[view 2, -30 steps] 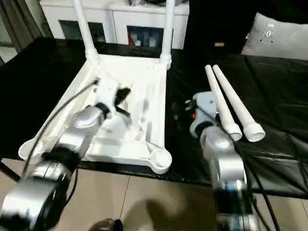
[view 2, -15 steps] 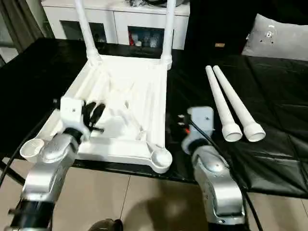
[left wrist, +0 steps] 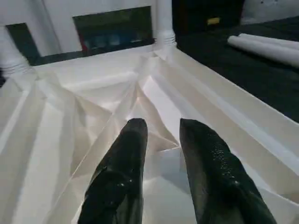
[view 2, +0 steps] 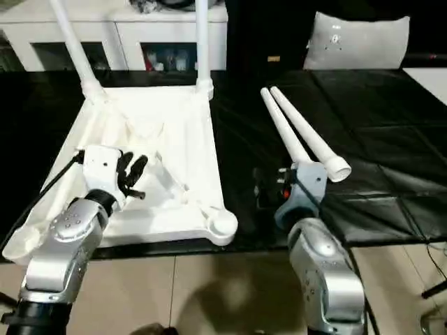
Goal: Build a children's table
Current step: Rotate table base
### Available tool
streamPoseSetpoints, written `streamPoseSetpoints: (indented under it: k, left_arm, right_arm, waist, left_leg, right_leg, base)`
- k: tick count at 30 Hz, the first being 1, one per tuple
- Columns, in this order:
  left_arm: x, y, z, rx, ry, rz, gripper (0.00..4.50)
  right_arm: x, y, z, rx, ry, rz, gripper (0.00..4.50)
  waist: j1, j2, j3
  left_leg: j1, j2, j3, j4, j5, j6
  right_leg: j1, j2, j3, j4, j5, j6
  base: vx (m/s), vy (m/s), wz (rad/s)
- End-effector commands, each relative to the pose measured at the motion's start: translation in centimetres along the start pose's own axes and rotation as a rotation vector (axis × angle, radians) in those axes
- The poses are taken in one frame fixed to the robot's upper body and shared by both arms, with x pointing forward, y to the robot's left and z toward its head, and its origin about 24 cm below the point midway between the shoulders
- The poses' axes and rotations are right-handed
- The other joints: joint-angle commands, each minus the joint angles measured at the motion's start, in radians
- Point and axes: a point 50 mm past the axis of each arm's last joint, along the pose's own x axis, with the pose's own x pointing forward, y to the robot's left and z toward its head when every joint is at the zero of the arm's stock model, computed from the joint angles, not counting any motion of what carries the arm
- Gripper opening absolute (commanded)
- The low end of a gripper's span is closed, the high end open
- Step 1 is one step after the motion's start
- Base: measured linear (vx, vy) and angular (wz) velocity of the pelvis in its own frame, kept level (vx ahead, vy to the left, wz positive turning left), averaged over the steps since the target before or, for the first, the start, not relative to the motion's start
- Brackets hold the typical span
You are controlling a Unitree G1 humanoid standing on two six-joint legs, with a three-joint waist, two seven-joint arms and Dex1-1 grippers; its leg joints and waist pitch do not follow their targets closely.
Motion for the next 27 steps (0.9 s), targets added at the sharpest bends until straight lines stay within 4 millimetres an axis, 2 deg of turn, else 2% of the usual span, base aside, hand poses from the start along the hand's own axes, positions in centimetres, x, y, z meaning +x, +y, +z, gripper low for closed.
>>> streamPoseSetpoints:
  k: [1,2,3,4,5,6,7,8,10,12,17,20,21,22,23,26,27]
  left_arm:
    - [-0.2,-0.3,0.4,0.014,-0.007,-0.013,1.36]
    - [-0.5,-0.2,0.3,0.018,-0.006,-0.009,1.36]
    - [-0.6,-0.2,0.3,0.019,-0.009,-0.004,1.36]
    - [-0.6,-0.2,0.3,0.017,-0.010,-0.002,1.36]
    - [-0.8,-0.2,0.2,0.012,-0.011,0.004,1.36]
    - [-0.8,-0.1,0.2,0.010,-0.010,0.008,1.36]
    - [-0.8,-0.1,0.2,0.011,-0.012,0.010,1.55]
    - [-0.9,0.0,0.1,0.020,-0.006,0.016,1.67]
    - [-0.9,0.2,0.0,0.033,0.004,0.033,1.85]
    - [-0.9,0.2,0.0,0.018,0.004,0.033,2.00]
    - [-1.0,0.2,0.0,0.026,0.008,0.036,2.54]
    - [-1.2,0.3,-0.3,0.021,0.021,0.044,2.54]
    - [-1.3,0.3,-0.5,0.020,0.024,0.046,2.54]
    - [-1.5,0.4,-0.6,0.022,0.029,0.047,2.54]
    - [-1.6,0.4,-0.7,0.024,0.033,0.047,2.54]
    - [-1.7,0.3,-0.8,0.025,0.035,0.047,2.54]
    - [-1.7,0.3,-0.8,0.024,0.034,0.048,2.54]
  right_arm:
    - [-0.2,0.3,0.4,-0.029,-0.006,0.042,4.50]
    - [-0.2,0.4,0.2,-0.064,-0.002,0.051,4.50]
    - [-0.1,0.4,0.1,-0.076,0.004,0.048,4.50]
    - [-0.1,0.4,0.0,-0.083,0.007,0.048,4.50]
    - [0.0,0.3,-0.1,-0.113,0.016,0.046,4.50]
    - [0.0,0.3,-0.1,-0.122,0.016,0.048,4.50]
    - [0.1,0.3,0.0,-0.129,0.007,0.048,4.50]
    - [0.1,0.2,-0.1,-0.118,0.009,0.042,4.50]
    - [0.1,0.1,-0.3,-0.102,0.030,0.029,4.50]
    - [0.1,-0.1,-0.4,-0.117,0.033,0.016,4.50]
    - [0.1,-0.2,-0.3,-0.097,0.019,0.013,4.50]
    - [0.1,0.0,0.1,-0.071,-0.001,0.030,4.50]
    - [0.0,0.2,0.1,-0.079,-0.001,0.049,4.50]
    - [-0.1,0.4,0.1,-0.088,-0.001,0.076,4.50]
    - [-0.3,0.5,0.1,-0.090,-0.005,0.097,4.50]
    - [-0.4,0.5,0.0,-0.095,0.002,0.092,4.50]
    - [-0.2,0.2,-0.2,-0.099,0.022,0.066,4.50]
  waist:
    - [0.008,-0.016,-0.047]
    - [0.013,-0.018,-0.051]
    - [0.015,-0.015,-0.052]
    - [0.012,-0.010,-0.051]
    - [0.007,-0.011,-0.052]
    - [0.005,-0.009,-0.053]
    - [0.003,-0.008,-0.052]
    - [0.001,-0.012,-0.052]
    - [0.002,-0.007,-0.052]
    - [0.003,-0.007,-0.054]
    - [0.011,-0.008,-0.060]
    - [0.013,-0.009,-0.063]
    - [0.014,-0.017,-0.063]
    - [0.016,-0.013,-0.064]
    - [0.015,-0.018,-0.062]
    - [0.016,-0.015,-0.061]
    - [0.015,-0.021,-0.057]
  left_leg:
    - [0.031,0.021,-0.044,-0.062,-0.427,-0.052]
    - [0.022,0.028,-0.053,-0.067,-0.348,-0.043]
    - [0.021,0.031,-0.055,-0.073,-0.333,-0.044]
    - [0.020,0.033,-0.056,-0.084,-0.339,-0.051]
    - [0.021,0.036,-0.059,-0.091,-0.362,-0.061]
    - [0.021,0.038,-0.060,-0.094,-0.372,-0.065]
    - [0.024,0.038,-0.060,-0.096,-0.398,-0.067]
    - [0.029,0.039,-0.059,-0.096,-0.415,-0.067]
    - [0.030,0.042,-0.061,-0.098,-0.424,-0.067]
    - [0.033,0.042,-0.060,-0.098,-0.428,-0.070]
    - [0.028,0.042,-0.054,-0.096,-0.358,-0.051]
    - [0.024,0.041,-0.052,-0.092,-0.314,-0.037]
    - [0.022,0.042,-0.050,-0.090,-0.285,-0.025]
    - [0.023,0.042,-0.048,-0.088,-0.260,-0.015]
    - [0.021,0.043,-0.048,-0.088,-0.246,-0.006]
    - [0.026,0.044,-0.046,-0.087,-0.253,-0.002]
    - [0.025,0.044,-0.046,-0.089,-0.264,-0.003]
  right_leg:
    - [-0.002,-0.090,0.037,-0.133,-0.710,-0.002]
    - [0.005,-0.088,0.035,-0.131,-0.750,0.016]
    - [0.006,-0.082,0.032,-0.129,-0.731,0.014]
    - [0.003,-0.065,0.023,-0.122,-0.676,0.004]
    - [0.005,-0.055,0.016,-0.113,-0.626,-0.007]
    - [0.005,-0.052,0.015,-0.110,-0.601,-0.015]
    - [0.003,-0.049,0.013,-0.107,-0.575,-0.024]
    - [-0.001,-0.048,0.015,-0.107,-0.555,-0.033]
    - [0.000,-0.047,0.017,-0.102,-0.516,-0.048]
    - [0.001,-0.046,0.019,-0.097,-0.477,-0.055]
    - [0.010,-0.047,0.025,-0.081,-0.316,-0.093]
    - [0.017,-0.049,0.026,-0.074,-0.258,-0.110]
    - [0.020,-0.050,0.025,-0.070,-0.227,-0.118]
    - [0.021,-0.050,0.025,-0.068,-0.199,-0.126]
    - [0.025,-0.050,0.024,-0.066,-0.189,-0.131]
    - [0.021,-0.049,0.024,-0.070,-0.208,-0.135]
    - [0.021,-0.050,0.024,-0.072,-0.234,-0.133]
  base:
    - [-0.007,-0.094,-0.02]
    - [0.011,-0.078,-0.06]
    - [0.006,-0.051,-0.06]
    - [0.006,-0.051,-0.06]
    - [0.000,0.000,0.00]
    - [0.000,0.000,0.00]
    - [0.000,0.000,0.00]
    - [0.000,0.000,0.00]
    - [0.000,0.000,0.00]
    - [0.000,0.000,0.00]
    - [0.000,0.000,0.00]
    - [0.000,0.000,0.00]
    - [0.000,0.000,0.00]
    - [0.000,0.000,0.00]
    - [0.000,0.000,0.00]
    - [0.000,0.000,0.00]
    - [0.000,0.000,0.00]
